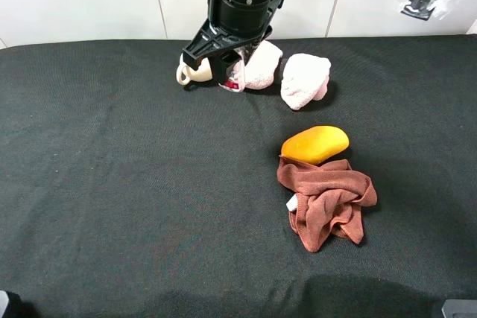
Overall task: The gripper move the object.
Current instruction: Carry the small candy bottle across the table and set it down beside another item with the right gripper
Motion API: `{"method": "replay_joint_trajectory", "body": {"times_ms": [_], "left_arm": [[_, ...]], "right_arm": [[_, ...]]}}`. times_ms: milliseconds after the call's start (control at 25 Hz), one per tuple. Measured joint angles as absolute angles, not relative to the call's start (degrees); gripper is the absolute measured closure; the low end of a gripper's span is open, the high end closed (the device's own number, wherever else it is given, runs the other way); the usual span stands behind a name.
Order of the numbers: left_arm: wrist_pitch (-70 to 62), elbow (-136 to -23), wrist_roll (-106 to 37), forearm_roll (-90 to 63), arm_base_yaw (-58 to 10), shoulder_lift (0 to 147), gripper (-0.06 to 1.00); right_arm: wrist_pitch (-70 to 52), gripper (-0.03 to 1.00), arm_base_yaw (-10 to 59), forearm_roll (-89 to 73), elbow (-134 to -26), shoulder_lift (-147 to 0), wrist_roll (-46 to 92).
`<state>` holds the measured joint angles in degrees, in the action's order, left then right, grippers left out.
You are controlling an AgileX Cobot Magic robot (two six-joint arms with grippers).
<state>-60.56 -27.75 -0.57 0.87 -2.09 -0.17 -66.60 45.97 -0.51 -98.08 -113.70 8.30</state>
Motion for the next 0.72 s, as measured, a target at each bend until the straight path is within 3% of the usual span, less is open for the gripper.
{"method": "replay_joint_trajectory", "body": {"times_ms": [720], "left_arm": [[-60.6,-27.8,-0.6,0.9,-2.1,-0.2,0.21]], "right_arm": [[-68.0,0.64,32.6,-1.2,-98.1,-109.4,11.3]]}}
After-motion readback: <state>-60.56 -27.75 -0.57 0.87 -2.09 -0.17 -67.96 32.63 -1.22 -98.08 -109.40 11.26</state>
